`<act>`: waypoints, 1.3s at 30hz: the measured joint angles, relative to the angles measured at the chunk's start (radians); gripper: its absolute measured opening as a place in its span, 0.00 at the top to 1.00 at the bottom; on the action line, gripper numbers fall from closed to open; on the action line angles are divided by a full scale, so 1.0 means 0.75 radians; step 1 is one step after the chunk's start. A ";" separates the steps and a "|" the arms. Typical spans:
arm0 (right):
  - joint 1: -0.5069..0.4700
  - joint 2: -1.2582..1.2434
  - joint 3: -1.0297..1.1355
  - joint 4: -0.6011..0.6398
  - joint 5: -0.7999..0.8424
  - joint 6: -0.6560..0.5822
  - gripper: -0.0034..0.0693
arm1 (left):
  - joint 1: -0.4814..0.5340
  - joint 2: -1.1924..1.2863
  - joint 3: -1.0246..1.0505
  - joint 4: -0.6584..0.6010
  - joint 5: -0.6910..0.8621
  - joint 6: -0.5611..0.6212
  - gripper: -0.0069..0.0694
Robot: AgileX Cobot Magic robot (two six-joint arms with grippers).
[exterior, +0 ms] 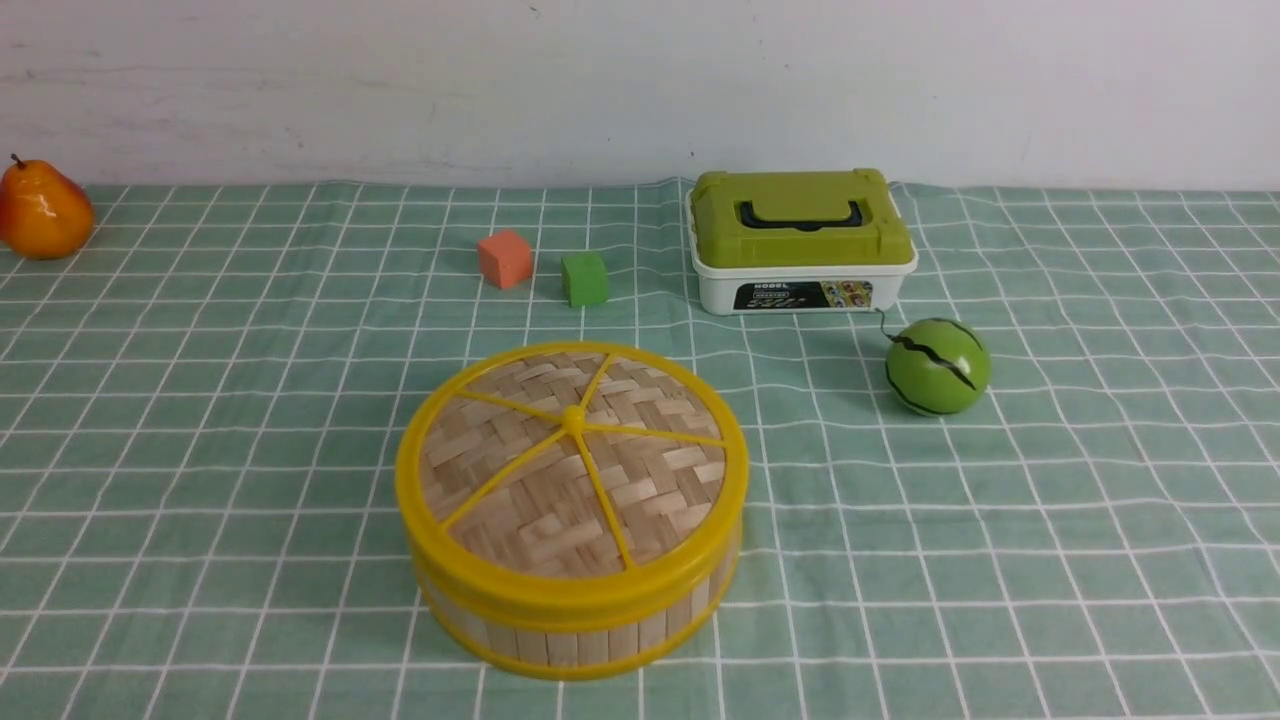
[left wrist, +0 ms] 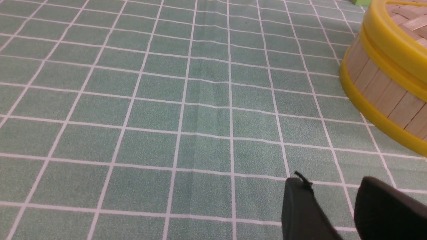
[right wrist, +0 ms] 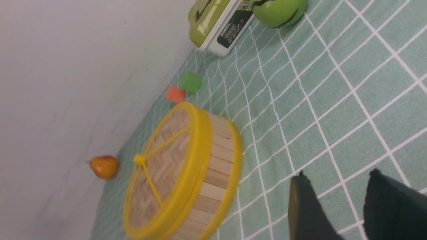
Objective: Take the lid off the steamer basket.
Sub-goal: Use the right arm to lift the lid of the steamer
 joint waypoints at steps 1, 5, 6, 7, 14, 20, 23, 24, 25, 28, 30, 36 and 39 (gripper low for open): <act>0.000 0.044 -0.064 -0.015 0.049 -0.075 0.70 | 0.000 0.000 0.000 0.000 0.000 0.000 0.60; 0.000 0.324 -0.428 -0.159 0.299 -0.359 0.91 | 0.000 0.000 0.000 0.000 0.000 0.000 0.60; 0.001 0.359 -0.450 -0.168 0.329 -0.389 0.92 | 0.000 0.000 0.000 0.000 0.000 0.000 0.60; 0.005 0.482 -0.634 -0.242 0.454 -0.499 0.96 | 0.000 0.000 0.000 0.000 0.000 0.000 0.60; 0.109 1.053 -1.311 -0.460 0.909 -0.739 0.97 | 0.000 0.000 0.000 0.000 0.000 0.000 0.60; 0.467 1.451 -1.659 -0.700 1.019 -0.658 0.95 | 0.000 0.000 0.000 0.000 0.000 0.000 0.60; 0.642 1.667 -1.812 -0.875 1.024 -0.539 0.95 | 0.000 0.000 0.000 0.000 0.000 0.000 0.60; 0.683 1.710 -1.856 -0.918 1.024 -0.510 0.95 | 0.000 0.000 0.000 0.000 0.000 0.000 0.60; 0.727 1.782 -1.913 -0.960 1.024 -0.480 0.95 | 0.000 0.000 0.000 0.000 0.000 0.000 0.60; 0.825 2.021 -2.102 -1.011 1.023 -0.429 0.93 | 0.000 0.000 0.000 0.000 0.000 0.000 0.60; 0.853 2.126 -2.190 -1.002 1.023 -0.426 0.91 | 0.000 0.000 0.000 0.000 0.000 0.000 0.60; 0.910 2.434 -2.470 -0.926 1.023 -0.425 0.73 | 0.000 0.000 0.000 0.000 0.000 0.000 0.60; 0.943 2.626 -2.645 -0.911 1.022 -0.425 0.51 | 0.000 0.000 0.000 0.000 0.000 0.000 0.60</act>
